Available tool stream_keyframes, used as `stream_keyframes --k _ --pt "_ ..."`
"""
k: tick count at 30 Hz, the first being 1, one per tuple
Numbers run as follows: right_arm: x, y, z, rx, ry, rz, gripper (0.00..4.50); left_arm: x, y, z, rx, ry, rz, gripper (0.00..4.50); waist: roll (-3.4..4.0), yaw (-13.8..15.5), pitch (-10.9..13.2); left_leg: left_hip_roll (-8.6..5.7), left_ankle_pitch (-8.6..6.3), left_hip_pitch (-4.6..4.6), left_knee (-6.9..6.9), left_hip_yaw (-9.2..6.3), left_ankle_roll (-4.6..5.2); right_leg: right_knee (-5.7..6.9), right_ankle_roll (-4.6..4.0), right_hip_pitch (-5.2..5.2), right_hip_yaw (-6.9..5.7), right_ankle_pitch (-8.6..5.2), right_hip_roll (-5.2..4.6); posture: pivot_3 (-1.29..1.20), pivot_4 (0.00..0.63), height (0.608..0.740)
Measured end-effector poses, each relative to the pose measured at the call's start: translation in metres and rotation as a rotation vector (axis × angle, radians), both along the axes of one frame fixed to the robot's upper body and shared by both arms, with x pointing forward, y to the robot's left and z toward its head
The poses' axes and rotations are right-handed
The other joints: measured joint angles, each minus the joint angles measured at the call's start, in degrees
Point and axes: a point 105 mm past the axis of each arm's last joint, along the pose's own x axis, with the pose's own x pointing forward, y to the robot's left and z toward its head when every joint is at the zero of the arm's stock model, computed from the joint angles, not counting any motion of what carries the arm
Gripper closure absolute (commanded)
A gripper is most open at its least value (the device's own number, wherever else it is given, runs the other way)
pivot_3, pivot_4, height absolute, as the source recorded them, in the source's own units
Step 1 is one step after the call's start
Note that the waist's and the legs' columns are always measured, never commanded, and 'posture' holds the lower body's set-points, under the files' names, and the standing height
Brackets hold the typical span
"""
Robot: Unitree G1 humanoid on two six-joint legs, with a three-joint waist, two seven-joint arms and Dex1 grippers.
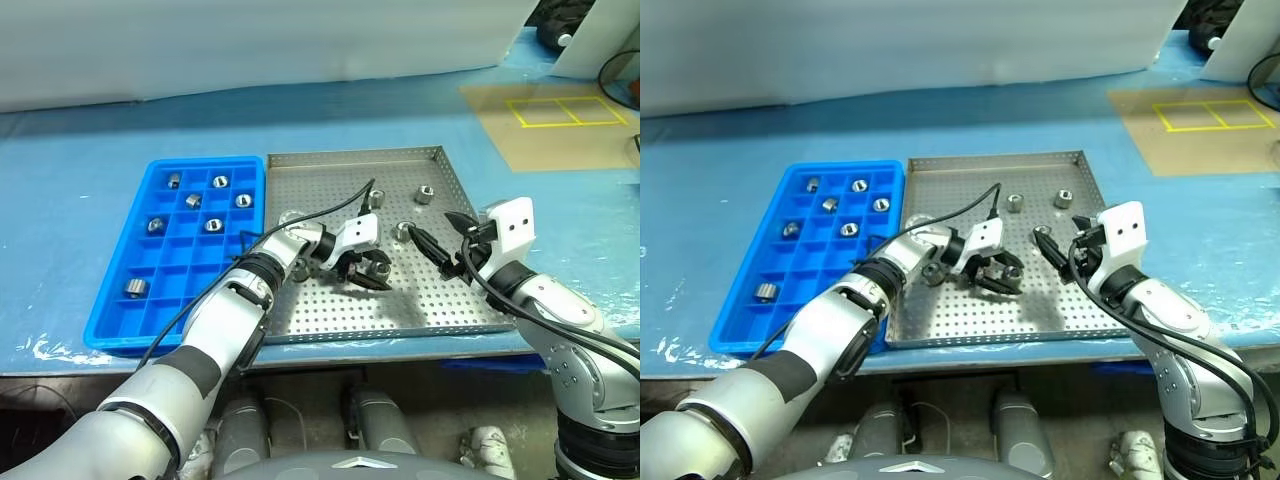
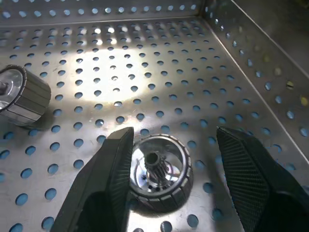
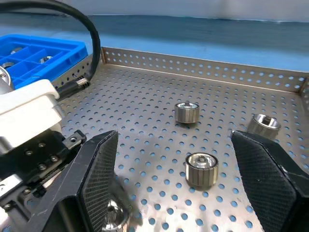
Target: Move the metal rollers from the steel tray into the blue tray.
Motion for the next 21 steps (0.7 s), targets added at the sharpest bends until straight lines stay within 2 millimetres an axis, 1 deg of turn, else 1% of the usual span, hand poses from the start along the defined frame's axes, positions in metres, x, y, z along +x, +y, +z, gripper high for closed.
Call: stream_keyframes --k 3,10,13,14,15,21 --pt "-0.001 0.0 -0.001 -0.001 0.002 -0.005 0.65 0.0 -0.003 -0.004 0.001 0.013 0.023 1.64 0.0 -0.3 0.0 -0.02 0.0 0.0 0.0 0.0 0.0 -0.01 0.01 0.0 0.0 0.0 0.0 -0.68 0.15 0.74" --pt "0.0 -0.001 0.0 -0.001 0.001 -0.019 0.65 0.002 -0.001 -0.01 0.025 0.017 0.055 1.64 0.01 -1.1 0.0 -0.03 -0.03 -0.06 0.0 0.0 0.05 -0.07 0.01 -0.01 -0.01 0.0 -0.02 -0.67 0.15 0.74" --pt "0.0 -0.002 0.0 -0.002 0.0 -0.021 0.65 0.0 0.001 -0.015 0.033 0.027 0.048 2.23 0.01 -1.4 0.0 -0.04 -0.03 -0.06 0.0 0.0 0.06 -0.07 0.01 -0.02 -0.01 0.0 0.0 -0.67 0.15 0.74" --pt "0.0 -0.002 0.0 -0.002 0.0 -0.022 0.65 -0.001 0.001 -0.015 0.034 0.03 0.043 2.56 0.01 -1.4 0.0 -0.04 -0.03 -0.06 0.0 0.0 0.06 -0.07 0.01 -0.02 -0.03 0.0 0.0 -0.67 0.15 0.74" --pt "0.0 -0.002 0.0 -0.003 0.0 -0.022 0.65 -0.001 0.002 -0.015 0.035 0.026 0.036 2.78 0.01 -1.4 0.0 -0.04 -0.03 -0.05 0.0 -0.01 0.06 -0.07 0.01 -0.01 -0.04 0.0 0.0 -0.67 0.15 0.74" --pt "0.0 -0.001 -0.001 -0.003 0.001 -0.022 0.65 -0.002 0.004 -0.016 0.039 0.005 0.019 2.76 0.01 -1.5 0.0 -0.03 -0.03 -0.05 0.0 -0.01 0.06 -0.07 0.01 -0.01 -0.04 0.0 -0.01 -0.65 0.15 0.74"
